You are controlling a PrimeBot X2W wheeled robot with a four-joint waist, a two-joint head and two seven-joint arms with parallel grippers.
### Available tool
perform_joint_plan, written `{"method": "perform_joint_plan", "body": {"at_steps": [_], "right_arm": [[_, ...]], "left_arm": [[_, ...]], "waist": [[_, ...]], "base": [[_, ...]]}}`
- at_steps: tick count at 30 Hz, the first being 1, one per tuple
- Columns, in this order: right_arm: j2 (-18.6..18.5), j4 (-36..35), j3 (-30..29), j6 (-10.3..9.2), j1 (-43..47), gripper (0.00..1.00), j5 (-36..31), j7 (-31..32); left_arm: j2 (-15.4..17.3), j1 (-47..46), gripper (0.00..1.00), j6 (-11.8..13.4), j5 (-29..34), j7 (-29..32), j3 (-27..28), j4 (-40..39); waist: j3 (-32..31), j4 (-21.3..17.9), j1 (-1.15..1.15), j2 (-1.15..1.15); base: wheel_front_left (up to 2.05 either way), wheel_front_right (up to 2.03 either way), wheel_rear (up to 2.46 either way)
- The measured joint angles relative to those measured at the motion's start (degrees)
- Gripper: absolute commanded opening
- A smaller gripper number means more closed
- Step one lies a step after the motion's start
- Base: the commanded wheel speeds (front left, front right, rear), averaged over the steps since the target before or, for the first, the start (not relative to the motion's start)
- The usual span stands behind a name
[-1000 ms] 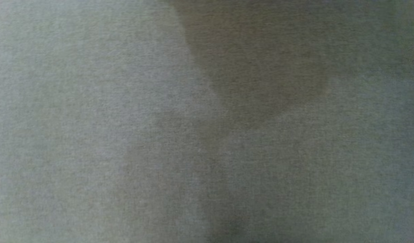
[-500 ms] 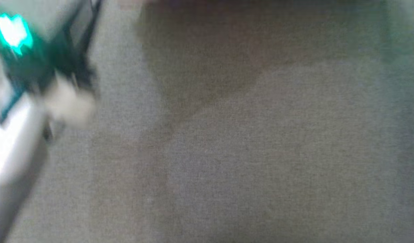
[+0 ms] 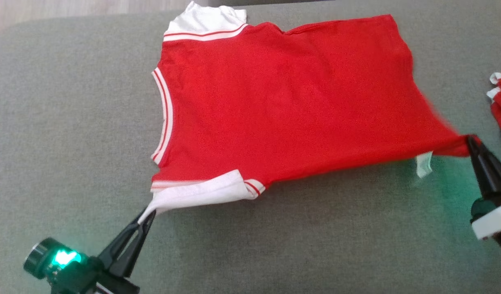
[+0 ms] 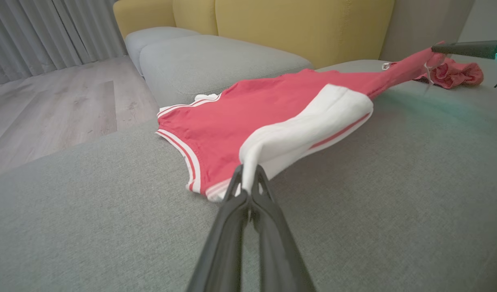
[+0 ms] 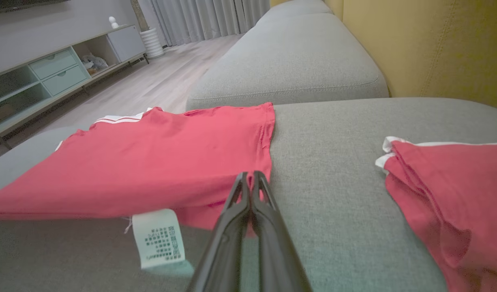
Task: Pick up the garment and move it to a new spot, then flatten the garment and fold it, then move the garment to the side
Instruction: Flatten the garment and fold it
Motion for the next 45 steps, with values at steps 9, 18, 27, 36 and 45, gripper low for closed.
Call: {"method": "perform_joint_plan", "body": {"at_steps": [9,18,27,36,45], "right_arm": [[2.8,-0.8,-3.7,0.00,-3.0,0.00,-4.3,1.8],[3.0,5.6,-0.8,0.00,-17.8,0.00,-5.7,5.3],[5.7,10.5,3.0,0.00,-22.6,1.00,-3.6,2.5],[7.8,9.8,1.5,0.00,-16.5,1.00,-2.0,0.0],[7.9,9.6,1.3,0.00,-15.0,1.00,-1.5,0.0]], "left_arm": [[1.0,-13.7,0.00,-3.5,4.6,3.6,-0.8,2.2],[-3.0,-38.1,0.00,-9.0,7.4,4.1,-4.3,15.2],[-10.2,-40.6,1.00,-7.3,2.0,1.4,-3.9,28.1],[-17.6,-22.6,1.00,-2.4,-9.8,0.1,2.2,29.6],[-19.4,-22.9,0.64,-3.4,-12.1,2.0,1.8,34.8]], "waist": [[3.9,0.6,0.02,0.00],[10.0,1.5,0.04,0.00],[10.2,0.8,0.03,0.00],[7.8,0.0,0.01,0.00],[7.6,-0.2,0.01,0.00]], "base": [[0.00,0.00,0.00],[0.00,0.00,0.00],[0.00,0.00,0.00],[0.00,0.00,0.00],[0.00,0.00,0.00]]}}
